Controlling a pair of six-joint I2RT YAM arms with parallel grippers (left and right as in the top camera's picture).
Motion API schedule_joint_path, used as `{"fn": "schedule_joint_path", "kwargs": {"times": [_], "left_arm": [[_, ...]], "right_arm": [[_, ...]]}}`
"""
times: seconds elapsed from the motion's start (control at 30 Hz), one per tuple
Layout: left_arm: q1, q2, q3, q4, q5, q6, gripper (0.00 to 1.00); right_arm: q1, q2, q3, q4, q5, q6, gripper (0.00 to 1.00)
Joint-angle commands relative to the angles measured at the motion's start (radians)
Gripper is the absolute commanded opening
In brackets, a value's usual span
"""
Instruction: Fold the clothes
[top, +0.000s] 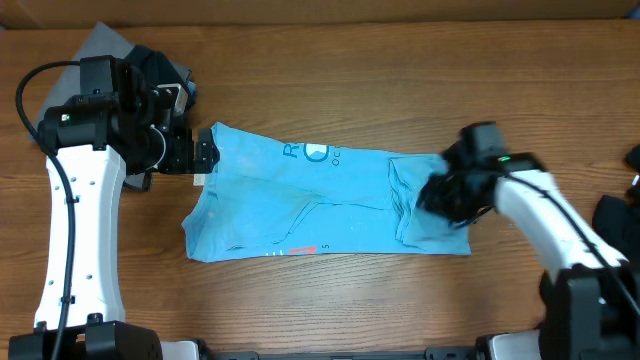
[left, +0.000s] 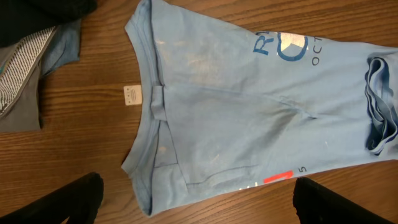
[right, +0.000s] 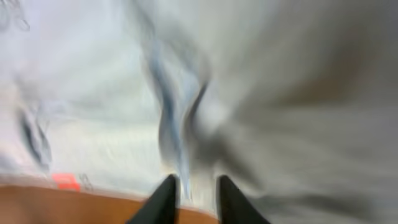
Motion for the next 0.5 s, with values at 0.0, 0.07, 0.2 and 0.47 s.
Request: {"fn": "schedule_joint_path", "kwargs": {"times": [0.0,0.07,0.2,0.47], "left_arm": [[0.010,-0.007,0.019,0.001,0.011,-0.003,1.00],[0.010,-0.007,0.019,0.003,0.011,-0.003,1.00],[0.010,-0.007,0.019,0.010,0.012,-0.003,1.00],[0.010,-0.007,0.019,0.011,0.011,-0.003,1.00]], "right_arm": [[-0.113,-0.029,0.035,0.016,0.048,0.020,0.49],[-0.167,-0.025,0.035,0.022,0.047,-0.016,0.57],[-0.244,-0.003,0.034,0.025,0.054,-0.095,0.60],[-0.329,0.120,0.030,0.050,-0.020,-0.131,0.60]]}}
